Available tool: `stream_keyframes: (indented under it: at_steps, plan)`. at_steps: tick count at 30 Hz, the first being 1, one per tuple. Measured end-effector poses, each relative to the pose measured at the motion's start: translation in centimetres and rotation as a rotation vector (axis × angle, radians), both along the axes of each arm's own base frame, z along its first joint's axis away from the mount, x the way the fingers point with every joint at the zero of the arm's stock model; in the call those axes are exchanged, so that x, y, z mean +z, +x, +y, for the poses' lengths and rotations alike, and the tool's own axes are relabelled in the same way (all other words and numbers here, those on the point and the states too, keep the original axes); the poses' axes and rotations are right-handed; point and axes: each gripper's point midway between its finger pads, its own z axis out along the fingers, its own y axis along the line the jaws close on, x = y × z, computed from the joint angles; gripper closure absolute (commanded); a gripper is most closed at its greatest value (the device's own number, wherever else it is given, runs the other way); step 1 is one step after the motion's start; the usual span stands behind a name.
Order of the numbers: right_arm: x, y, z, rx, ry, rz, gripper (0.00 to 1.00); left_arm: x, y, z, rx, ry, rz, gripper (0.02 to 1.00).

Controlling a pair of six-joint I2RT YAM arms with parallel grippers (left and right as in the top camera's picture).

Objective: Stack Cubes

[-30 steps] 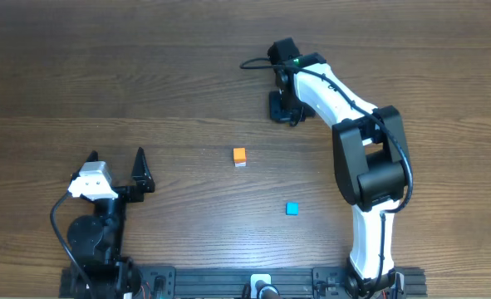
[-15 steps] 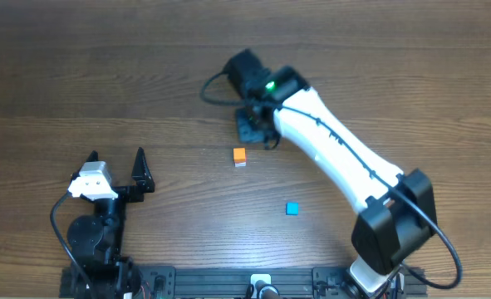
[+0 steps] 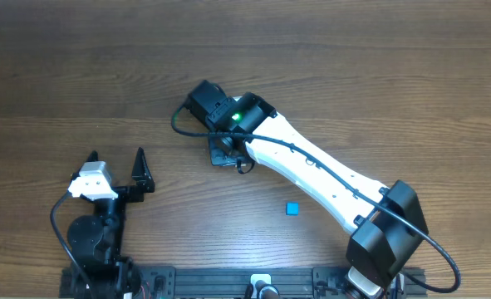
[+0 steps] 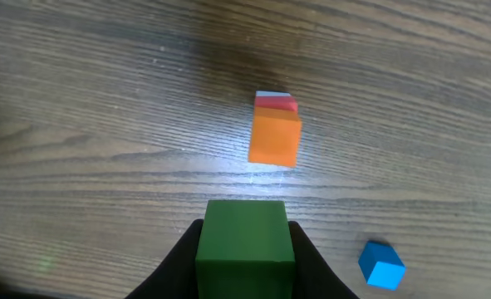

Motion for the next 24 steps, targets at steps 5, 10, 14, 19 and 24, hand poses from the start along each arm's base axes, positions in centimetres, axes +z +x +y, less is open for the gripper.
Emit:
stream_keyframes:
  at_steps: [5,10,14,19,24]
  plan:
    - [-0.8,0.1,-0.2,-0.027,-0.019,0.017,0.989,0.0,0.0,0.0,0.0,0.0,0.0,0.018]
    - [-2.0,0.5,-0.6,-0.05,-0.041,0.04,0.989,0.0,0.0,0.0,0.0,0.0,0.0,0.018]
    - [-2.9,0.9,-0.7,-0.062,-0.055,0.05,0.989,0.0,0.0,0.0,0.0,0.0,0.0,0.018]
    - [-3.5,1.1,-0.8,-0.066,-0.067,0.06,0.989,0.0,0.0,0.0,0.0,0.0,0.0,0.018]
    - [-3.8,1.2,-0.7,-0.067,-0.067,0.06,0.991,0.0,0.0,0.0,0.0,0.0,0.0,0.018]
